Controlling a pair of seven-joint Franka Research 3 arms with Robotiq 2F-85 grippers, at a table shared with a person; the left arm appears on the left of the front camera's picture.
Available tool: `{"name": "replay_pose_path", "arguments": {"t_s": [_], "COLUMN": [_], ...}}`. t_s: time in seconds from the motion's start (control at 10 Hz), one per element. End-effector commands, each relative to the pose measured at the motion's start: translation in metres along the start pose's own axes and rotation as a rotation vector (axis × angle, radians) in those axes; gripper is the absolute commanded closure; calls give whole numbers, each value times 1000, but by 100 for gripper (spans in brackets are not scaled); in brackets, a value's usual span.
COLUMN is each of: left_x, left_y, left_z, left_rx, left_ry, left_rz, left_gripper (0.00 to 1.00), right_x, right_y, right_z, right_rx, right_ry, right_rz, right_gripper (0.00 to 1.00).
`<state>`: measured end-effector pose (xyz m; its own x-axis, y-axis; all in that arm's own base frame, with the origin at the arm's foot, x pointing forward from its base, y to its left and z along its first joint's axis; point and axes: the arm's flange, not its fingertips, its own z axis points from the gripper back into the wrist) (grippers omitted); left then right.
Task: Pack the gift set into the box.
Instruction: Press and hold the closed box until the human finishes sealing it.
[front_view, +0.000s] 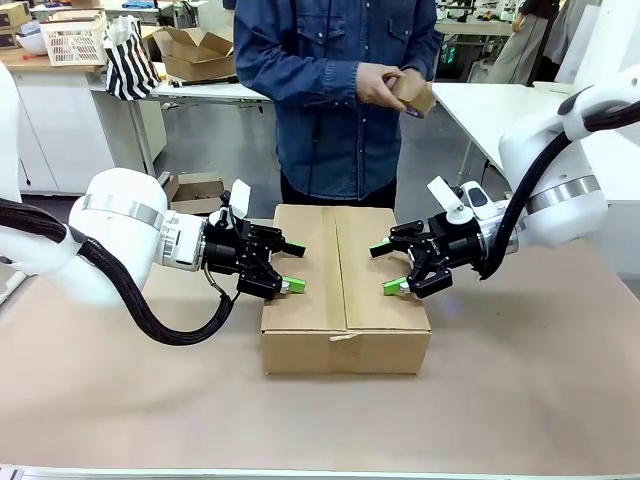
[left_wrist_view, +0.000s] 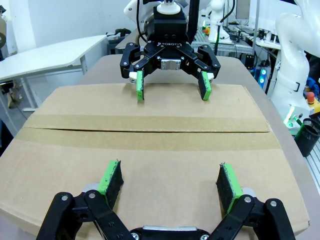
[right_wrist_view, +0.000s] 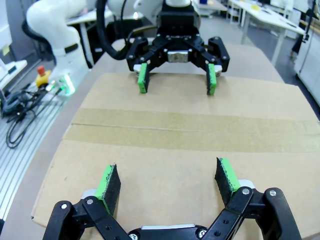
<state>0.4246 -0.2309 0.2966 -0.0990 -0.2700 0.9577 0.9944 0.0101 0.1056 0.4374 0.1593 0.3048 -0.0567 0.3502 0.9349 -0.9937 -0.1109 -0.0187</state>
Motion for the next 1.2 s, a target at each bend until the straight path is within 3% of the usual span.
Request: {"name": "replay_pose_path", "arguments": {"t_s": [0.0,1.1], "left_x": [0,0], "left_y": [-2,-2], "left_z": [1,1], "left_rx": [9,9], "left_ry": [9,9], "left_rz": [-16,-16], "left_gripper": [0,0], "right_x": [0,0], "right_y": [0,0], "right_z": [0,0], "right_rx": [1,1], "right_ry": [6,6], "right_rz": [-2,-2], "right_gripper": [0,0]}}
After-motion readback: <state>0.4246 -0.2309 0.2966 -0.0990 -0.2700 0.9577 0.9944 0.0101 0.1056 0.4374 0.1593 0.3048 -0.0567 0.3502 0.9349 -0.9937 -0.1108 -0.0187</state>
